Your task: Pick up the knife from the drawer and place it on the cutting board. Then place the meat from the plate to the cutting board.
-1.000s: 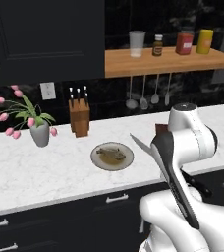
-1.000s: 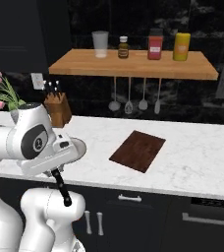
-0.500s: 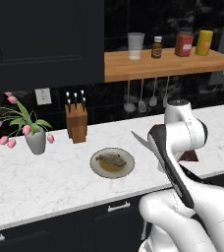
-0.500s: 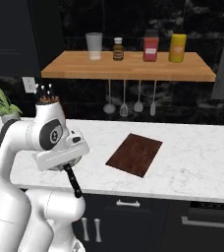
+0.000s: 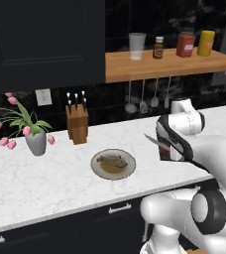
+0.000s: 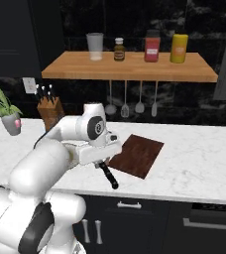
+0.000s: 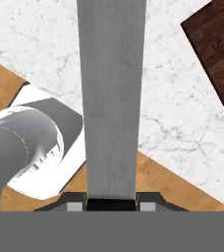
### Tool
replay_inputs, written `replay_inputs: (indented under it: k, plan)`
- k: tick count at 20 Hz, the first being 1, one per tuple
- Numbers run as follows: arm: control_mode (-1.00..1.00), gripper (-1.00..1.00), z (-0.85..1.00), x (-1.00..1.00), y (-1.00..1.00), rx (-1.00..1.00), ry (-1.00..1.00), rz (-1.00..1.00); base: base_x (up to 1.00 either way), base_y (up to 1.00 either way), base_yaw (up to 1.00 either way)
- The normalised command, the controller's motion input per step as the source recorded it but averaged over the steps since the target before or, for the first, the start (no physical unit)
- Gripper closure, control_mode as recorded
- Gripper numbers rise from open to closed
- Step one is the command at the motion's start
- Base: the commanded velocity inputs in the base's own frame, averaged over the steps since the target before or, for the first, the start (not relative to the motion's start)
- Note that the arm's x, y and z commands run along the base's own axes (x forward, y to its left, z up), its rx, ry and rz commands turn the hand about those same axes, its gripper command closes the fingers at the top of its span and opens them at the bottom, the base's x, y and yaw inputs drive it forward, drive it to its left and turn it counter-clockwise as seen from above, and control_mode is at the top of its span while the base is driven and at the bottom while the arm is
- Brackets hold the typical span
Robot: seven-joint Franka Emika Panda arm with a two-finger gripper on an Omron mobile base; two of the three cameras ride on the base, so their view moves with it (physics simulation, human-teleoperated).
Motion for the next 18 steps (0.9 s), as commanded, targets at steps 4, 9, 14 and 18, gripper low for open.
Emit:
replay_inputs:
  k: [4, 9, 14, 18]
  plan:
    - [-1.00, 1.00, -0.45, 0.96, -0.85, -0.03, 0.21, 0.00, 0.00, 0.00, 0.00]
    - [-1.00, 1.00, -0.30, 0.86, -0.66, -0.02, 0.09, -0.05, 0.00, 0.00, 0.00]
    - [-1.00, 1.00, -0.43, 0.80, -0.29, 0.00, 0.00, -0.13, 0.00, 0.00, 0.00]
    - [-1.00, 1.00, -0.65, 0.43, -0.01, 0.00, -0.09, -0.11, 0.00, 0.00, 0.00]
